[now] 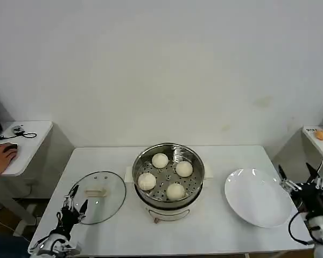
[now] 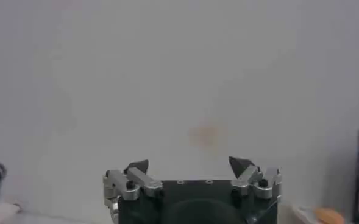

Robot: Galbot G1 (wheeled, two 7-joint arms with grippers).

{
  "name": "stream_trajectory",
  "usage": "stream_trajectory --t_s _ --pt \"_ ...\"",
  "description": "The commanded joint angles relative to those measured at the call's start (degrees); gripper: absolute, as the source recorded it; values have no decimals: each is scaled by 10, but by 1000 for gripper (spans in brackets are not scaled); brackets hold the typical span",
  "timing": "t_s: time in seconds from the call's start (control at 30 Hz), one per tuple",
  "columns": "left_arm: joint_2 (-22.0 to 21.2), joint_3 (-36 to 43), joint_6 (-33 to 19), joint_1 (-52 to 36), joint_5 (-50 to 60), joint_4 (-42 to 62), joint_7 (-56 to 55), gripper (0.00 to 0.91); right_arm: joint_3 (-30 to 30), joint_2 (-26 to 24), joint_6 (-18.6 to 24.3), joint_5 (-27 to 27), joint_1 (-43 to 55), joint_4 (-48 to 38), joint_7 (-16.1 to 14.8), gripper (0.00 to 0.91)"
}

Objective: Take steamed baozi put them in steamer then cover it.

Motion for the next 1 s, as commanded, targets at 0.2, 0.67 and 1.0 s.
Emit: stream_trajectory --t_s 0.2,0.67,1.0 --pt "10 62 -11 -111 109 102 -2 907 40 42 16 2 -57 15 -5 907" --pt "14 90 -9 -175 111 153 -2 907 40 60 30 -18 -71 12 -9 907" --pt "2 102 -11 -207 114 195 -9 0 37 67 36 -25 -73 6 -7 907"
